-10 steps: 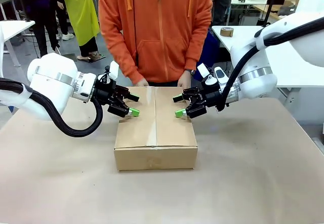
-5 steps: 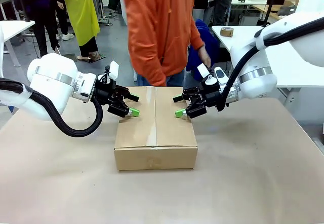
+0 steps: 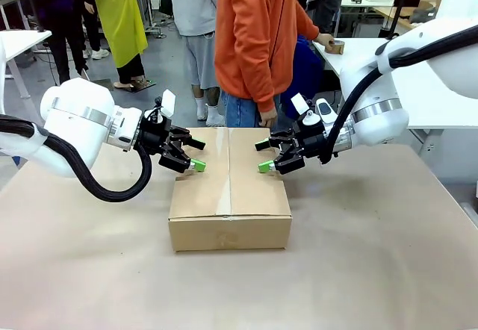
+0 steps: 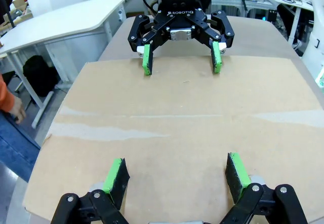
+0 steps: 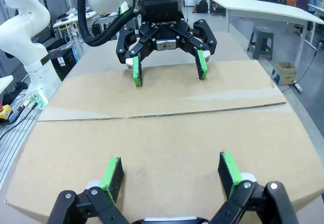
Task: Pack the gift set into the box.
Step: Press and hold the closed box until the human finishes sealing it.
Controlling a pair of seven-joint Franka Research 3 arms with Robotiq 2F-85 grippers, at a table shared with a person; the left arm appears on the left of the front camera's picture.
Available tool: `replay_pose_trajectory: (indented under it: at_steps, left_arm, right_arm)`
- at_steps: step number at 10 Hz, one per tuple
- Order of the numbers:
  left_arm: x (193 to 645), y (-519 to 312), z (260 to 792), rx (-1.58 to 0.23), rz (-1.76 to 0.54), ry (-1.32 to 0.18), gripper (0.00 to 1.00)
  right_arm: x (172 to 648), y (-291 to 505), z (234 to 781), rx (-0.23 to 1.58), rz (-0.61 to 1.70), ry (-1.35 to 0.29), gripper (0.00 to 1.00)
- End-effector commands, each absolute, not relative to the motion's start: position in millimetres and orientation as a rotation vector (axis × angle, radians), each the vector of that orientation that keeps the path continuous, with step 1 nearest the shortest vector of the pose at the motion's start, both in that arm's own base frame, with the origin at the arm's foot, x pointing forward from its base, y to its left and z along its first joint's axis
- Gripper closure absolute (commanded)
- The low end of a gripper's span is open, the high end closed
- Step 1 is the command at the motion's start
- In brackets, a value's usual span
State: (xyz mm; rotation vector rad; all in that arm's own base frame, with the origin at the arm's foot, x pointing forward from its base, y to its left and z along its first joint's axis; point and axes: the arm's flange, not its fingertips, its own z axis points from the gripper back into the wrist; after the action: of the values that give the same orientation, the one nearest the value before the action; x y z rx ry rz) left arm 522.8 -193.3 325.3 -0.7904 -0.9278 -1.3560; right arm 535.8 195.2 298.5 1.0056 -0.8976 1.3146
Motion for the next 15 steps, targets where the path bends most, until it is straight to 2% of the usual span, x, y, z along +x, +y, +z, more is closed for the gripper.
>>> replay_pose_trajectory:
  at_steps: [1, 15]
  left_arm:
    - [521.3, -192.8, 322.9, -0.786, -1.368, -0.930, 0.00]
    - [521.3, -192.8, 322.9, -0.786, -1.368, -0.930, 0.00]
  right_arm:
    - [537.1, 196.4, 297.7, 1.001, 1.324, -0.891, 0.00]
    - [537.1, 196.4, 297.7, 1.001, 1.324, -0.891, 0.00]
